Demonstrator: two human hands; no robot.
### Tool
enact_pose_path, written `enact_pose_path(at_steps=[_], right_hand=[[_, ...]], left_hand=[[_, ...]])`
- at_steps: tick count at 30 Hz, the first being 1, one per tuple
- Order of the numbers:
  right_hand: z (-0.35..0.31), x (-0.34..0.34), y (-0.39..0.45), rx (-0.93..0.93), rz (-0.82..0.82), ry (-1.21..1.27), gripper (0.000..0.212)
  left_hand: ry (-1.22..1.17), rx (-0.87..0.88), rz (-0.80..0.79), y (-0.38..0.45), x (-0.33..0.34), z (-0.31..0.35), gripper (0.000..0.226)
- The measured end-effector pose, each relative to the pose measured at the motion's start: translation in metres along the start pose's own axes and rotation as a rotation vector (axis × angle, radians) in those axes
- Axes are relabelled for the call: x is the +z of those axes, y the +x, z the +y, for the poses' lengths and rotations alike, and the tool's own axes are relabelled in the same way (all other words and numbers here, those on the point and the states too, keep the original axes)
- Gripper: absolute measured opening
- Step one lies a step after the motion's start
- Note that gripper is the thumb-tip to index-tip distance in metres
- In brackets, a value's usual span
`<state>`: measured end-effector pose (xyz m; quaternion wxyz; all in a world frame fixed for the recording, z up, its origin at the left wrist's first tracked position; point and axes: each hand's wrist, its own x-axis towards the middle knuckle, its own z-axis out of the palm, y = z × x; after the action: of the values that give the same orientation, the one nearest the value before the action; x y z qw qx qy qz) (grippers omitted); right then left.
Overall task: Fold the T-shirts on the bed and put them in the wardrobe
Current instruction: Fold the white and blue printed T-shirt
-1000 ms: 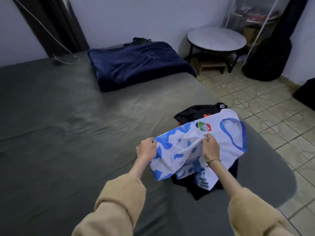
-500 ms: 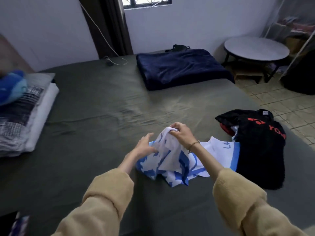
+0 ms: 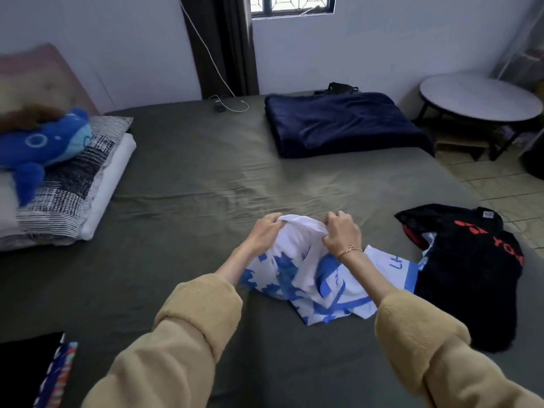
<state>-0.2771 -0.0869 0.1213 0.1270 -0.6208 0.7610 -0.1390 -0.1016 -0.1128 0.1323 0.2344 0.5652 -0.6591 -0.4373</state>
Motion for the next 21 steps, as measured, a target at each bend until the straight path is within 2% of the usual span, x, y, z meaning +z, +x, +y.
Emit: enact_pose_path(at_steps=[2,4,6,9,11,13,14,16,18,19,21], right_hand=[[0.011,-0.012,0.005,0.116,0.097,0.003,0.026],[0.019,-0.025,0.015,0.259,0.126,0.236,0.021],[0.02,-0.034,0.024,0.273,0.132,0.432,0.005],[0.007,-0.041,0.026,0.197,-0.01,0.558,0.035],[-0.006,-0.041,0.023,0.092,-0.006,0.569,0.031],[-0.018,-0.041,0.02,-0.019,0.106,0.602,0.018],[-0.024,-0.04,0.017,-0.051,0.112,0.648,0.016],[-0.034,-0.036,0.012,-0.083,0.015,0.771,0.012],[-0.042,-0.031,0.005,-0.092,-0.091,0.857,0.014],[-0.044,-0.027,0.001,-0.095,-0.142,0.891,0.019],[-0.05,-0.018,-0.006,-0.106,-0.219,0.877,0.032]], left_hand=[[0.055,-0.008,-0.054,0.007,-0.011,0.016,0.038],[0.285,-0.063,-0.182,0.009,-0.024,0.033,0.05],[0.365,-0.108,-0.252,0.012,-0.029,0.046,0.047],[0.19,-0.1,-0.184,0.021,-0.03,0.063,0.039],[0.041,-0.117,-0.083,0.024,-0.033,0.071,0.037],[-0.145,-0.154,0.032,0.029,-0.037,0.074,0.029],[-0.235,-0.166,0.088,0.032,-0.039,0.075,0.029],[-0.364,-0.186,0.197,0.037,-0.042,0.075,0.039],[-0.495,-0.184,0.249,0.036,-0.043,0.08,0.03],[-0.563,-0.184,0.266,0.036,-0.044,0.082,0.022],[-0.656,-0.171,0.302,0.037,-0.047,0.083,0.031]])
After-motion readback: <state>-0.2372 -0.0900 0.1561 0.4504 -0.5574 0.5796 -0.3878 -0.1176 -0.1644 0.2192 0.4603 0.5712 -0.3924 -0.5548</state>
